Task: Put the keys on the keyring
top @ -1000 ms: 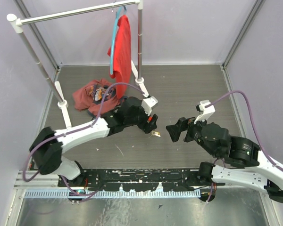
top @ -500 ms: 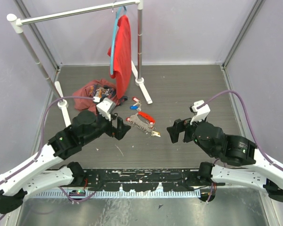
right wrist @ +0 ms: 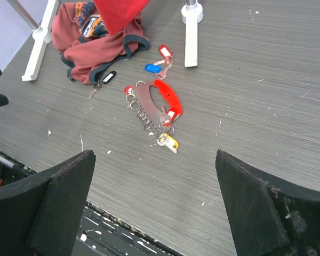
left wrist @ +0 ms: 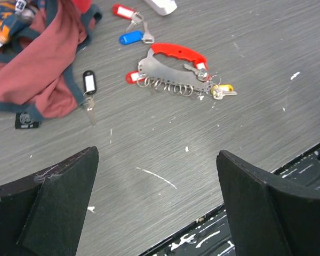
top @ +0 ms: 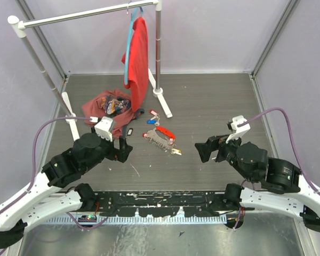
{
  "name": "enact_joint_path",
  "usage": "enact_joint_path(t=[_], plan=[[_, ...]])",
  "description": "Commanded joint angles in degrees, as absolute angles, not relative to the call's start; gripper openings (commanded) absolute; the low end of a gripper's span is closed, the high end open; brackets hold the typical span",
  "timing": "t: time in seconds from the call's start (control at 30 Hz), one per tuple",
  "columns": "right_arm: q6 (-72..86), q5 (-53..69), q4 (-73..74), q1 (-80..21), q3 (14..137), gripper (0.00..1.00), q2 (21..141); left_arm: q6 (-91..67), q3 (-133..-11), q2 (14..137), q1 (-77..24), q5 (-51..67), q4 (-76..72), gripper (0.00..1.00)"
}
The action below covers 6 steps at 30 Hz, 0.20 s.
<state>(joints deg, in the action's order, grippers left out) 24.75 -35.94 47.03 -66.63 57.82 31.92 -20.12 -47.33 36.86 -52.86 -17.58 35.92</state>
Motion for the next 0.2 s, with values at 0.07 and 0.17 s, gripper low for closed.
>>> enact_joint_path(t=[0.07,0.17], plan=[[25.7,-38.1,44.2,-66.6,57.1,1.00,28.9,-23.4,-48.0,37.3,-52.6,-22.5,39.3,0.98],[26.2,-39.2,43.9,-66.6,56.6,1.00,28.3,-24.3,-48.1,37.7,-52.6,-23.2,40.6,0.98]])
